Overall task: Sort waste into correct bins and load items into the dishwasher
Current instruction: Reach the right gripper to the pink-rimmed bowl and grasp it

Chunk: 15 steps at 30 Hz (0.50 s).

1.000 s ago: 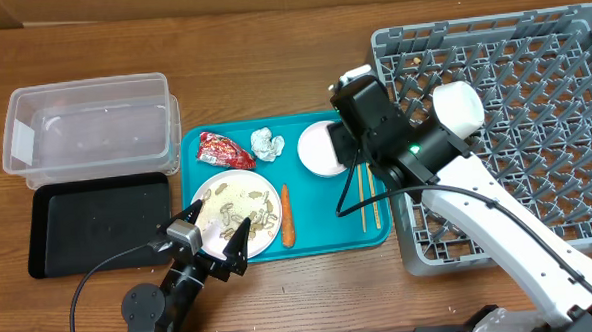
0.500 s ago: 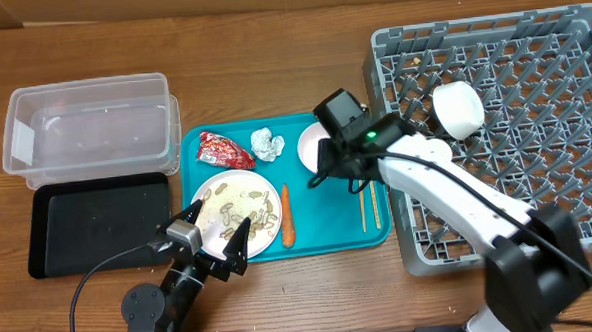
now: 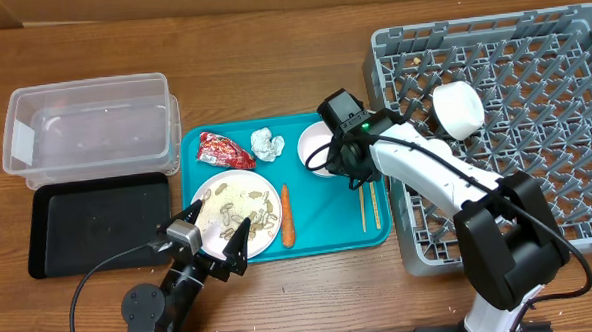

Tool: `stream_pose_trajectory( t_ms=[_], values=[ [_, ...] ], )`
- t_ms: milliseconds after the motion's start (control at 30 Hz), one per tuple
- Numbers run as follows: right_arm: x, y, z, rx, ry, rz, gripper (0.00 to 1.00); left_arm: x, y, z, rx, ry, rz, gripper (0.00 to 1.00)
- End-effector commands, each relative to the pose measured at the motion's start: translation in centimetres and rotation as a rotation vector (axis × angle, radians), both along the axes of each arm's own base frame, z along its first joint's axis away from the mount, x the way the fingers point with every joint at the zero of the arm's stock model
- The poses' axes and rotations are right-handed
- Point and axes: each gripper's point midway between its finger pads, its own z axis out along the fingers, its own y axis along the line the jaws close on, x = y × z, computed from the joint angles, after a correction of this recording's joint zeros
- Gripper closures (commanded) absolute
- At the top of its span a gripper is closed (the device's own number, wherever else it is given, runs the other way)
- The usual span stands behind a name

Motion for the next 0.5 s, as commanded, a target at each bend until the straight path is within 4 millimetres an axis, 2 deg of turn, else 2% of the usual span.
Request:
stream_pose_trajectory(
  t_ms=[0, 200, 367, 467],
  values=[
    [-0.1, -0.1, -0.3, 0.000, 0.006, -0.013, 0.67, 0.0, 0.0, 0.1, -0.012, -0.002, 0.002, 0.00],
    [-0.4, -0.1, -1.2, -0.013, 0.029, -0.015, 0.69, 0.0, 0.0, 0.1, -0.012, -0.001, 0.002, 0.00],
    [-0.4, -0.3, -1.1, -0.017, 0.031, -0.026, 0.96, 0.0, 0.0, 0.1, -0.012, -0.001, 0.002, 0.00],
    [0.1, 0.0, 0.3, -0.018, 0.001, 0.054, 0.96, 0.0, 0.0, 0.1, -0.012, -0.002, 0.002, 0.00]
  ],
)
